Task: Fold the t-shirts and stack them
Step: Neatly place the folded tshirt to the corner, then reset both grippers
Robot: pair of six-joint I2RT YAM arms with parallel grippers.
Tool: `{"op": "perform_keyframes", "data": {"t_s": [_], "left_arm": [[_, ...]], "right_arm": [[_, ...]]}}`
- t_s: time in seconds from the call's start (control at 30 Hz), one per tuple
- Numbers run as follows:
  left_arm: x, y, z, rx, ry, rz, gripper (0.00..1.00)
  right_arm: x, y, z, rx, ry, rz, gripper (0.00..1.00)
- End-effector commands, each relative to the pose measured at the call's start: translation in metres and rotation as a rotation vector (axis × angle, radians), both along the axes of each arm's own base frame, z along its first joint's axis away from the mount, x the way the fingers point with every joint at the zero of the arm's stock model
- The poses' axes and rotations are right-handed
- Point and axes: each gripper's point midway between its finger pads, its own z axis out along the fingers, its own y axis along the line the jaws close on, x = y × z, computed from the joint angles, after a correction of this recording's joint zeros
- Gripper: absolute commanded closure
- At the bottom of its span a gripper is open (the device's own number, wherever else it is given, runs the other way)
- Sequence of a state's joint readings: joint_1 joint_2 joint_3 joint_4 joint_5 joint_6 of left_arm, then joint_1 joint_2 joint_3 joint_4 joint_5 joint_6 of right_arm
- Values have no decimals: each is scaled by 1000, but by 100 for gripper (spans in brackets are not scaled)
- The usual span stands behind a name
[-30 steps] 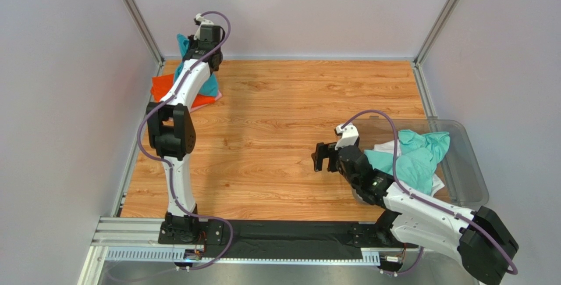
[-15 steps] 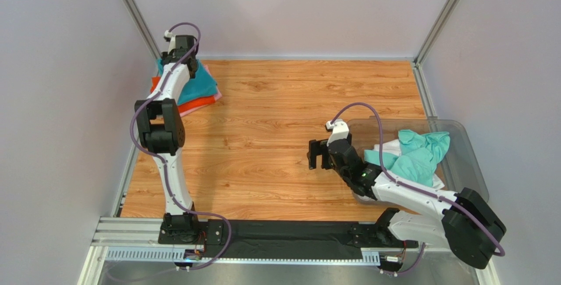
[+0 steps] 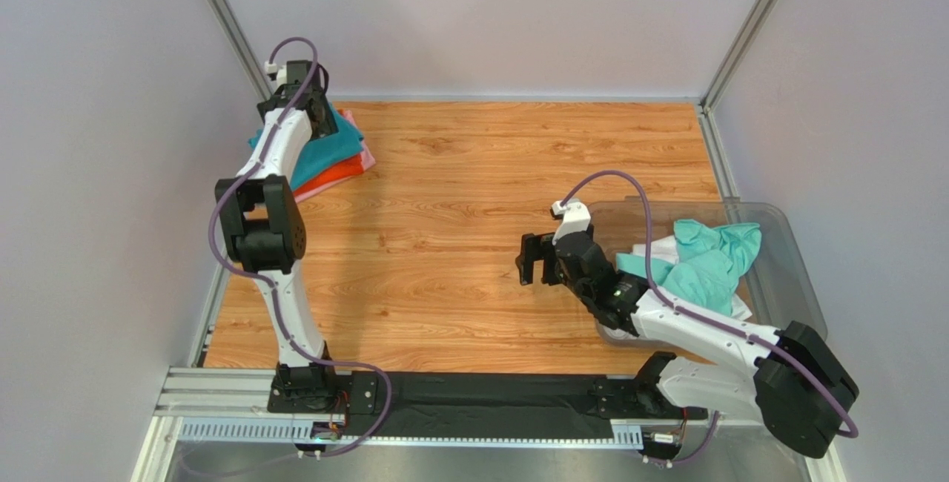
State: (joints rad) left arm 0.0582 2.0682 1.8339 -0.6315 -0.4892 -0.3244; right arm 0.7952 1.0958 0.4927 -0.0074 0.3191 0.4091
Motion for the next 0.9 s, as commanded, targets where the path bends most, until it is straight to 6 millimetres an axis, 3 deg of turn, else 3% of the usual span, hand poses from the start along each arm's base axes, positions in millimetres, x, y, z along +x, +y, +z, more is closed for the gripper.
{"op": "perform_keyframes", "data": {"t_s": [0.0, 0.17, 0.33, 0.37, 0.43, 0.5, 0.53, 0.57, 0.63, 0.67, 0.7, 0.87], "left_arm": [[-1, -44, 71, -206, -241, -42, 0], [-21, -101, 118, -187, -336, -161, 0], [-62, -154, 130, -243, -371, -270, 0], [-81, -176, 129, -309, -366, -357, 0], [-104, -198, 126, -378, -363, -414, 0], [-142, -207, 110, -437, -353, -435, 0], [-161, -215, 121, -462, -400, -473, 0], [-179, -216, 89, -482, -340, -474, 0], [-213, -218, 64, -543, -335, -461, 0], [-217, -217, 77, -550, -377, -475, 0], [-234, -216, 46, -577, -324, -455, 0], [-287, -210, 7, -656, -338, -467, 0]], "right_arm": [[1, 4, 26, 79, -33, -10, 0], [-8, 3, 34, 127, -28, 1, 0], [-20, -5, 42, 173, -21, -13, 0], [-24, -8, 45, 182, -23, -12, 0], [-28, -12, 45, 197, -21, -21, 0], [-31, -14, 51, 228, -37, -21, 0], [-34, -15, 50, 234, -31, -17, 0], [-36, -15, 54, 255, -36, -13, 0], [-42, -15, 54, 268, -27, 3, 0], [-42, -15, 53, 268, -26, 3, 0], [-43, -16, 54, 273, -26, -2, 0], [-40, -21, 50, 284, -8, -55, 0]]}}
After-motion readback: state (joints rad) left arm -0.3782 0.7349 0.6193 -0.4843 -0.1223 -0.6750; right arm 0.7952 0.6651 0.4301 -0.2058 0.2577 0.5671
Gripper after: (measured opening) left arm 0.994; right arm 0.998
